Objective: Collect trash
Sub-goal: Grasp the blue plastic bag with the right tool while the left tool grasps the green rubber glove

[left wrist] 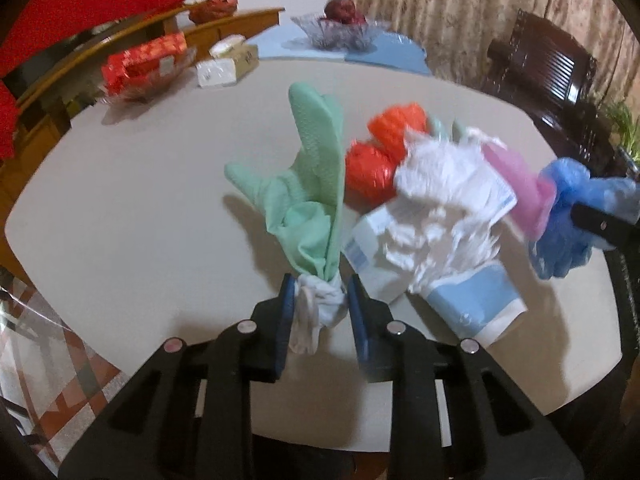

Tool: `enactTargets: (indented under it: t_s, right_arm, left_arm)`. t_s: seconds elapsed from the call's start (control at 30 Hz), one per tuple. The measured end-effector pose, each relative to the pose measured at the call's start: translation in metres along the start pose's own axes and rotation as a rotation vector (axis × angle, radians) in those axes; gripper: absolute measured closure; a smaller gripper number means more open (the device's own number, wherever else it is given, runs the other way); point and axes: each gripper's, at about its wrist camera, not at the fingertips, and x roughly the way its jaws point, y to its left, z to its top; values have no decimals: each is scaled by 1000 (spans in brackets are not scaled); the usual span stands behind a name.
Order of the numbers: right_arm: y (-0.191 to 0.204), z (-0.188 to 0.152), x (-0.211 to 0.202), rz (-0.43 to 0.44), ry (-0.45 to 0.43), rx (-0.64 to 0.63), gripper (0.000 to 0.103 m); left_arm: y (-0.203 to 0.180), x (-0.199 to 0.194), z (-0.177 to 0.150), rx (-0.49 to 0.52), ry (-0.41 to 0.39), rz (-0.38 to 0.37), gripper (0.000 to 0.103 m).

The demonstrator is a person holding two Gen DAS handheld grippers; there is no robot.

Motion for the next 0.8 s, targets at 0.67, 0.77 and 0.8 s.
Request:
enactTargets:
  t_s: [0.67, 0.77, 0.8]
  right_arm:
    - [-19, 13, -78, -19, -124, 16, 85]
    - [-30, 13, -90, -14, -130, 30, 85]
    - [-35, 13, -96, -10, -132, 41, 85]
  left_arm:
    - [-35, -87, 20, 39, -103, -9, 78]
    - [-50, -98, 19, 59, -115, -28, 78]
    - [-58, -103, 18, 66, -118, -39, 78]
